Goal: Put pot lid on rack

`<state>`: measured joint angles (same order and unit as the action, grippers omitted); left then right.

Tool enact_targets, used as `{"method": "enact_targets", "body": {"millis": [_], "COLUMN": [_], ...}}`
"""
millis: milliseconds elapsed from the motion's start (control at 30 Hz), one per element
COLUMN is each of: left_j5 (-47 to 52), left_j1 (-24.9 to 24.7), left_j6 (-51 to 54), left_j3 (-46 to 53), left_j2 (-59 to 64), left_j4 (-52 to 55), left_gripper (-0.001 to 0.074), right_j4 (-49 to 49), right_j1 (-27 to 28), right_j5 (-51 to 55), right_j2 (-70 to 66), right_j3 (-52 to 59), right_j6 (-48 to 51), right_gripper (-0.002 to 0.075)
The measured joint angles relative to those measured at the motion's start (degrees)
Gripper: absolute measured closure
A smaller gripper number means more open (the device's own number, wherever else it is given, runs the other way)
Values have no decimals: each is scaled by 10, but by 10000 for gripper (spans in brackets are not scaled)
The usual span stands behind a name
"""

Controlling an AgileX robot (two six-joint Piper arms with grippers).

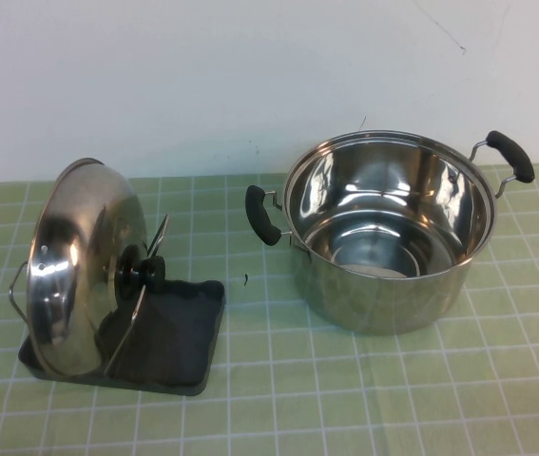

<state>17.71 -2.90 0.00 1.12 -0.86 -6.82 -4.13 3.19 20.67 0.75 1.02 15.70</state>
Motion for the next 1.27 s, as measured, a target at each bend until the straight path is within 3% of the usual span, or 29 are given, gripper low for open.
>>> {"method": "enact_targets", "body": {"millis": [1100,1267], "left_j5": [0,0], "left_j1": [0,0], "left_j6": [0,0], "left_j3": [0,0], "left_j2": [0,0], "left_j4": [0,0], "left_gripper": [738,738], "right_j4": [2,2], "right_j1": [9,9], "right_j5": [-1,-1], "right_j2": [0,0], "right_j3": [1,1], "right_j6": [0,-51], "right_gripper": [727,727]}}
